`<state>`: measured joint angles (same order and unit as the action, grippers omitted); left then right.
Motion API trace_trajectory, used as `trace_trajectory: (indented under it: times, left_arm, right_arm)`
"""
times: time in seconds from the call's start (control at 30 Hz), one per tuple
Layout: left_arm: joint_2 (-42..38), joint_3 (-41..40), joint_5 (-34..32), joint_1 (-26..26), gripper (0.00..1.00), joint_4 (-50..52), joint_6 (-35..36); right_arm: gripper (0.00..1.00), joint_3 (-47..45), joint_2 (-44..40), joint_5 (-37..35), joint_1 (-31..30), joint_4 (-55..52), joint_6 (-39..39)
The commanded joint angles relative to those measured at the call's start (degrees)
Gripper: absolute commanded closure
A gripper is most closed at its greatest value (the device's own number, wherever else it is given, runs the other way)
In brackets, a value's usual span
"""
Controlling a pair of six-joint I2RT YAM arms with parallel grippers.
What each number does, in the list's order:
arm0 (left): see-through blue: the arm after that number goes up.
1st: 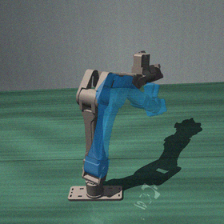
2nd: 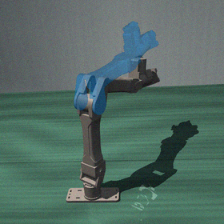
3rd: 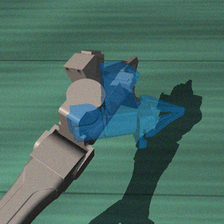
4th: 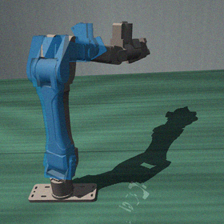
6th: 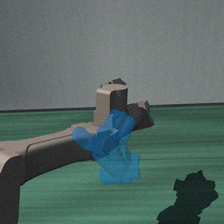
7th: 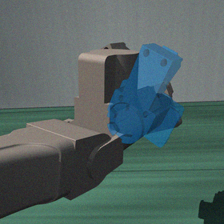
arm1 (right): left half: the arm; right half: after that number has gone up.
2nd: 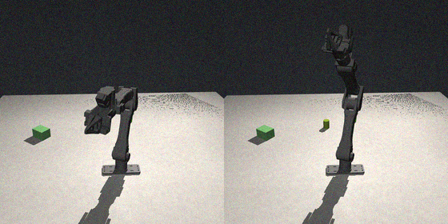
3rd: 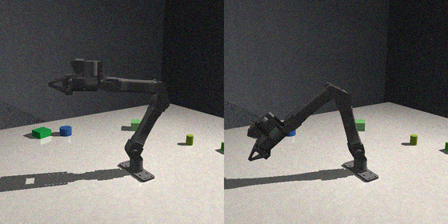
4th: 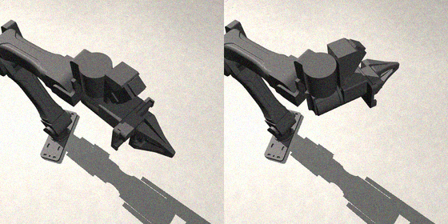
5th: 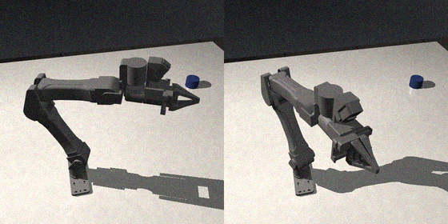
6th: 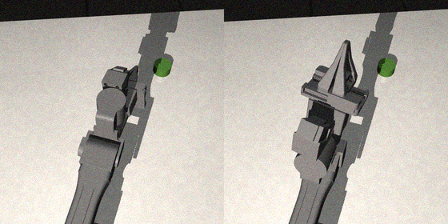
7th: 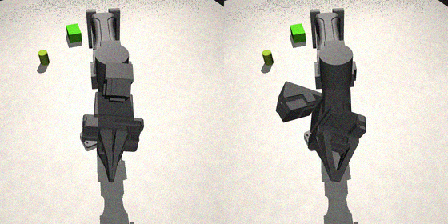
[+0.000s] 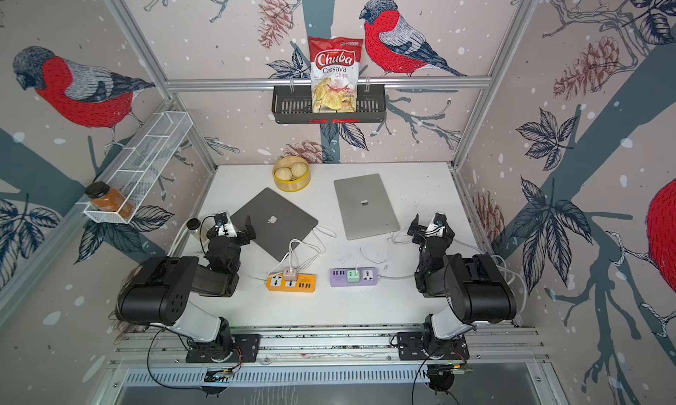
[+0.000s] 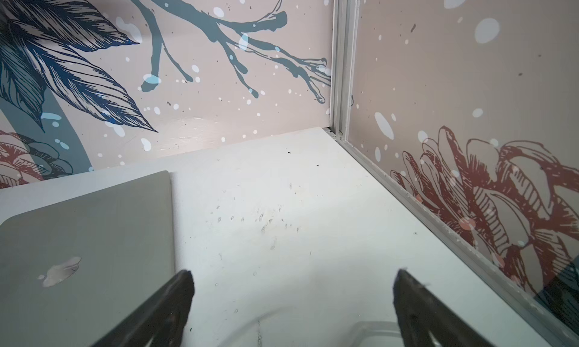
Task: Unplug the laptop charger
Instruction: Remove the charging cable from the laptop.
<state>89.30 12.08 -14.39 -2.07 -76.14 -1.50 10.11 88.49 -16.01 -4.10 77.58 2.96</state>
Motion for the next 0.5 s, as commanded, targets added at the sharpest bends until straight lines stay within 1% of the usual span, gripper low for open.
trace_trajectory:
  times: [0.0,0.17,0.3,0.47]
  left_arm:
    - [-0.09,0.05,0.03,0.02,0.02,-1.39,0.00]
    - [-0.09,-0.03,0.10,0.04,0.02,-1.41,0.00]
    - [-0.09,-0.06,0.11,0.03,0.01,-1.38,-0.01]
    - [-0.09,-0.05,0.15,0.04,0.02,-1.50,0.00]
  right_arm:
    - [0.00,0.00,0.03,-0.07,-0.03,1.87,-0.06]
    - [0.00,0.00,0.05,-0.07,-0.03,1.87,-0.03]
    - [0.00,1.06,-0.29,4.52,2.07,-0.65,1.00]
    - [0.00,1.13,-0.30,4.67,2.07,-0.73,1.01]
